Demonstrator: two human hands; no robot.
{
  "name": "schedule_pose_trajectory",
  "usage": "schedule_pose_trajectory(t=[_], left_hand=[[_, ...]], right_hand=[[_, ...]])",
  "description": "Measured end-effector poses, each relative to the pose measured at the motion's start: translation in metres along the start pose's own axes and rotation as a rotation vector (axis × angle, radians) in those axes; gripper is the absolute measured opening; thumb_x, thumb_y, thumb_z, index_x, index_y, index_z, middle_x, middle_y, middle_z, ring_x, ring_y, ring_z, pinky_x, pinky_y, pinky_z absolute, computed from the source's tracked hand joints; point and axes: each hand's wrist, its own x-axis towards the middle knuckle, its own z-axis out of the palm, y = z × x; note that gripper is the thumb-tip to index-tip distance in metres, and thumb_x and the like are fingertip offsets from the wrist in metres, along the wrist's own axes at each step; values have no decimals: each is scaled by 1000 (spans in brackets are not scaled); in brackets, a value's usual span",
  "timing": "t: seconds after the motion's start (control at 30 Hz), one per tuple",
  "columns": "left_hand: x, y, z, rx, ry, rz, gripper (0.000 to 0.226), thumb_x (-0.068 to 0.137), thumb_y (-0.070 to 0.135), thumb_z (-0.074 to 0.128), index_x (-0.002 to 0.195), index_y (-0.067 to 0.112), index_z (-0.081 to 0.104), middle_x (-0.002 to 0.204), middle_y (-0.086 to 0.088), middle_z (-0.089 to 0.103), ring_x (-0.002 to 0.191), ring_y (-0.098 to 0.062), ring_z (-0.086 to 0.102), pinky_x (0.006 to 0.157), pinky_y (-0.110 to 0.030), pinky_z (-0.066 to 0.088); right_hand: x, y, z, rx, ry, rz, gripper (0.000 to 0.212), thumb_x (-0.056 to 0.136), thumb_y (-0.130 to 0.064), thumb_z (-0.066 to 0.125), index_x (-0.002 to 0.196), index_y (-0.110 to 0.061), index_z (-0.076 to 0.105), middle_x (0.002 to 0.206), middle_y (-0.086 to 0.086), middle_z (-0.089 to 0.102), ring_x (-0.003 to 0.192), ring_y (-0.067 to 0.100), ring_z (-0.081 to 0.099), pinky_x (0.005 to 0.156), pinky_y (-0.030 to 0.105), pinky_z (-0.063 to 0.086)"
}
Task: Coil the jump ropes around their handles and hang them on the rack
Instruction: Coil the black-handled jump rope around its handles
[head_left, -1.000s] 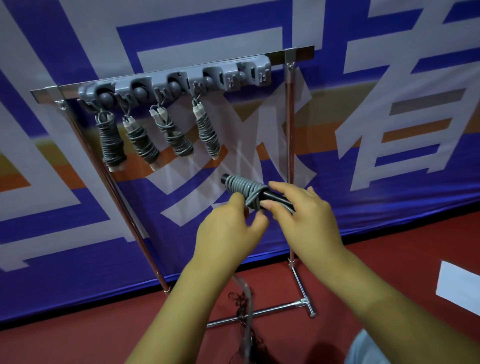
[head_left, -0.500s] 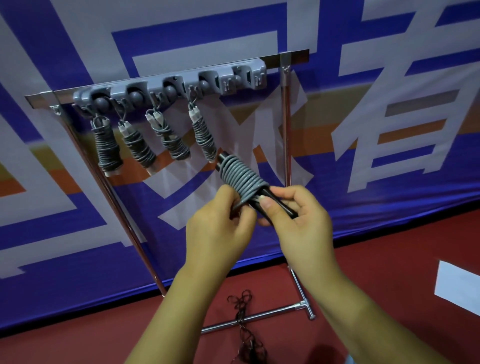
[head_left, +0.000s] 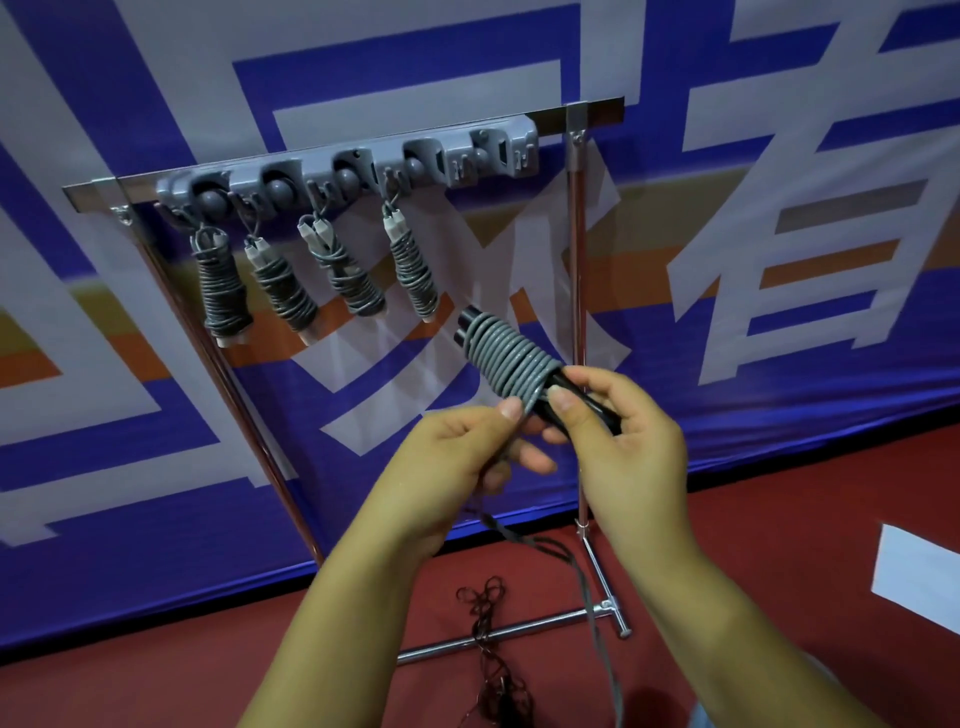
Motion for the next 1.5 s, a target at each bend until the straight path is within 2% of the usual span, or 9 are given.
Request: schedule_pose_trajectory(t=[0.2,0.4,0.57,0.8,0.9,1.1,1.23,1.37,1.5], left_hand=[[7,-3,-2,-316,-92,-57,11,73,-2,63,80,4,57,86,-16,72,69,-18,69,68,-33,59],[9,-11,2,758,376,405,9,83,1,58,79,10,57,66,-2,61,58,-13,55,53,-30,44],[7,-35,8,742,444,705,7,90,15,50,89,16,56,86,5,62,65,-10,60,57,-26,48],[1,-18,17,68,302,332,12,91,5,58,81,11,59,83,-4,72,61,-3,59,60,-17,45],[2,-12,12,-146,214,215,20,93,26,54,79,11,57,75,-12,70,44,-12,33,45,-21,30],[11,-11,-1,-211,-32,-77,37,84,39,53,86,6,70,54,-6,58,36,-6,24,40,-19,19],[12,-9,-9,-371,-228,-107,13,82,16,62,83,9,74,67,-5,65,46,-6,49,46,-19,44],[12,-11,-13,-398,-230,-73,19,72,-6,62,77,8,74,82,-13,72,73,-19,70,76,-35,58],[9,-9,-17,-211,-124,-64,15,62,-4,69,64,10,73,73,-11,72,67,-20,71,68,-29,59]], right_hand=[[13,-2,-2,-102,-49,-50,26,85,-12,68,86,-38,63,80,-18,70,75,3,68,69,19,54],[15,-2,-7,-37,-65,-3,22,87,-9,65,88,-31,65,80,-9,71,72,7,71,65,18,55],[18,-2,-7,-17,-64,38,17,88,-11,65,88,-28,66,80,-12,72,69,13,71,69,27,58],[27,1,-2,59,-43,138,11,87,-11,65,88,-21,67,76,-4,74,62,16,70,60,22,54],[26,3,-3,28,-38,139,12,87,-11,65,87,-23,68,78,-7,73,65,16,70,64,28,56],[21,0,-4,9,-52,120,14,86,-11,67,86,-25,68,76,-8,72,62,14,69,64,26,55],[25,-7,-2,44,-68,110,15,85,-11,67,86,-26,69,80,-3,73,67,14,70,65,25,55],[28,-13,-3,121,-78,176,11,84,-9,66,84,-20,69,78,3,73,63,17,67,60,24,55],[23,-15,-6,182,-124,264,5,81,-11,66,82,-15,70,73,4,72,60,15,66,58,22,54]])
